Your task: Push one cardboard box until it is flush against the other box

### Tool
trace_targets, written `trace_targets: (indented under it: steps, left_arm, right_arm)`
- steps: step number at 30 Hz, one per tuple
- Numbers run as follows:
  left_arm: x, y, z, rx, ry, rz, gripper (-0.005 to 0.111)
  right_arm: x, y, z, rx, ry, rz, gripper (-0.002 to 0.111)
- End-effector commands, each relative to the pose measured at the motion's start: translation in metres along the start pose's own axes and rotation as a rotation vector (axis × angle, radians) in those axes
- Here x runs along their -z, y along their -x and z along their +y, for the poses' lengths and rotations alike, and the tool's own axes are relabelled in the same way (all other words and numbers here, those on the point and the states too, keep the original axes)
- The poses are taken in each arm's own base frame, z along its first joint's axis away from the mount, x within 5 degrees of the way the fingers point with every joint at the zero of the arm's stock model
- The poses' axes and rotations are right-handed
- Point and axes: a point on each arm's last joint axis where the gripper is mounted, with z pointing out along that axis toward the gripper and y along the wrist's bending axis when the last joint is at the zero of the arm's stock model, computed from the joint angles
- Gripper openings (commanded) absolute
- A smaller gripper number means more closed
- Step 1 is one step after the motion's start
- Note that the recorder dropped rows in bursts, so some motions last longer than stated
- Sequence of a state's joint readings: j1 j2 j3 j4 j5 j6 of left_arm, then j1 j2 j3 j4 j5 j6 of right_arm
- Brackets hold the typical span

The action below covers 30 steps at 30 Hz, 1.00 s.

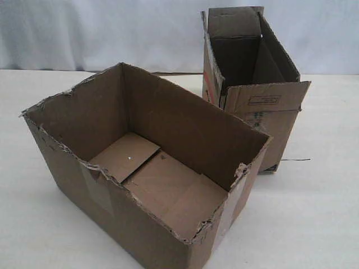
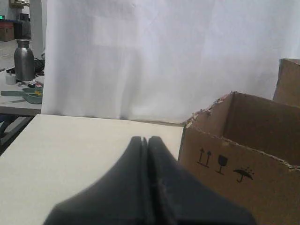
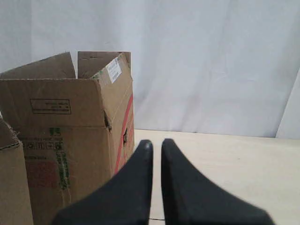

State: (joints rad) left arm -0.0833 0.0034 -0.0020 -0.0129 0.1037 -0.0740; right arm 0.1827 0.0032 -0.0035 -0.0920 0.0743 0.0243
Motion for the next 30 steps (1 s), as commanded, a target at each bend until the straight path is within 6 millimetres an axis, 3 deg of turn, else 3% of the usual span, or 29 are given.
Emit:
trace_targets:
  steps: [1, 3, 9, 13, 18, 23, 30]
  left_arm:
    - [0.000, 0.003, -0.001, 0.116, -0.015, -0.043, 0.000]
    - [0.000, 0.002, -0.002, 0.272, -0.023, -0.026, 0.000]
    - [0.002, 0.016, 0.000, 0.280, -0.032, -0.184, 0.000]
    - [0.003, 0.023, 0.001, 0.529, -0.064, -0.262, 0.000]
    - [0.011, 0.051, -0.010, 0.387, -0.170, -0.255, 0.000]
    - [0.013, 0.093, -0.019, 0.283, -0.273, -0.282, 0.000]
    - [-0.037, 0.128, -0.025, 0.087, -0.151, -0.055, 0.000]
  right_arm:
    - [0.000, -0.001, 0.000, 0.001, -0.006, 0.006, 0.005]
    - [0.000, -0.001, 0.000, 0.001, -0.006, 0.006, 0.005]
    - [0.000, -0.001, 0.000, 0.001, -0.006, 0.006, 0.005]
    - [0.000, -0.001, 0.000, 0.001, -0.006, 0.006, 0.005]
    - [0.000, -0.001, 0.000, 0.001, -0.006, 0.006, 0.005]
    - [0.000, -0.001, 0.000, 0.001, -0.006, 0.006, 0.005]
    - [0.000, -0.001, 0.000, 0.001, -0.006, 0.006, 0.005]
